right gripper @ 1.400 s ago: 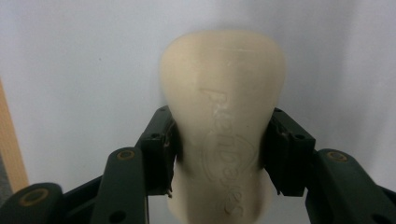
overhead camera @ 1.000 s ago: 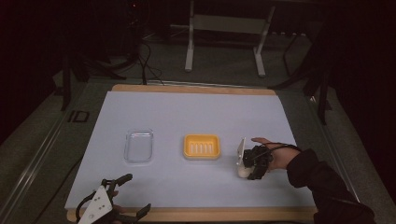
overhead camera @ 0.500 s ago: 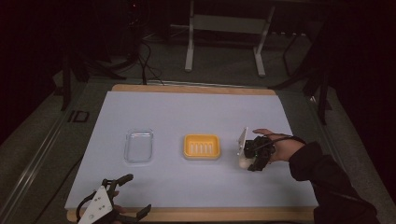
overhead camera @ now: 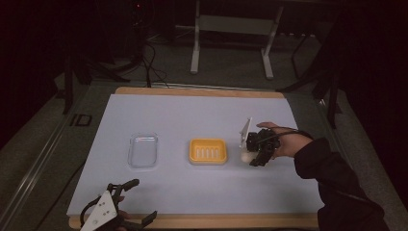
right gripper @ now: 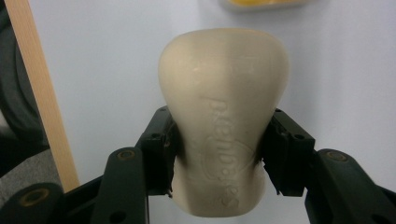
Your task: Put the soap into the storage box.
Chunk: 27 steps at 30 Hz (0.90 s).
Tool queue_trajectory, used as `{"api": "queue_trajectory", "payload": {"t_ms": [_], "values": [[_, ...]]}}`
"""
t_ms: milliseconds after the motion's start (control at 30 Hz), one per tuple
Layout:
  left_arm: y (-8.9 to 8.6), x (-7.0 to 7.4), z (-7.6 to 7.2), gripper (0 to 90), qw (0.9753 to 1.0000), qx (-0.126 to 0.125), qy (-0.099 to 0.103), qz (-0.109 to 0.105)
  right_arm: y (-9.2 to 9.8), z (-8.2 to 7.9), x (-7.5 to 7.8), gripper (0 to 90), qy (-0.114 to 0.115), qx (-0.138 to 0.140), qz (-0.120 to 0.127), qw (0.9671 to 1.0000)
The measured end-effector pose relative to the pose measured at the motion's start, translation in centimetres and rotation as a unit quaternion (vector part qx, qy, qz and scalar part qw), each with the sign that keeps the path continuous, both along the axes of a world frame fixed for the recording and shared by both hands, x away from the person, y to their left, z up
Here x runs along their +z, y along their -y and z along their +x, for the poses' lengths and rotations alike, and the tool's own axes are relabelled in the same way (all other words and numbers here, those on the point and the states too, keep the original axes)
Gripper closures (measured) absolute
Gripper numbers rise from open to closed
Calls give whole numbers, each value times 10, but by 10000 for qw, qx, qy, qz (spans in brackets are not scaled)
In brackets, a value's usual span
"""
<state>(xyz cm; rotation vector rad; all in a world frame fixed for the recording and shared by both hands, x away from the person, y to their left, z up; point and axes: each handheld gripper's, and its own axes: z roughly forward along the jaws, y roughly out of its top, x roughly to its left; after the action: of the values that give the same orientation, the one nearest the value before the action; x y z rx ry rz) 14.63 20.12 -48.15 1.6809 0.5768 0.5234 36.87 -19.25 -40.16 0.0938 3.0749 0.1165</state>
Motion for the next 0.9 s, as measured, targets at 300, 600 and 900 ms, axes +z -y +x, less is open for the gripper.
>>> {"api": "queue_trajectory", "payload": {"t_ms": [300, 600, 900], "values": [[0, 0, 1, 1, 10000, -61, -2, -40, -19, 2, 19, 496, 183, 210, 150, 9995], [0, 0, 2, 1, 9999, -118, -19, -29, -36, 8, 30, 496, 244, 295, 329, 9987], [2, 0, 2, 1, 9998, -183, -1, 0, -55, 13, 32, 496, 296, 348, 636, 9969]]}}
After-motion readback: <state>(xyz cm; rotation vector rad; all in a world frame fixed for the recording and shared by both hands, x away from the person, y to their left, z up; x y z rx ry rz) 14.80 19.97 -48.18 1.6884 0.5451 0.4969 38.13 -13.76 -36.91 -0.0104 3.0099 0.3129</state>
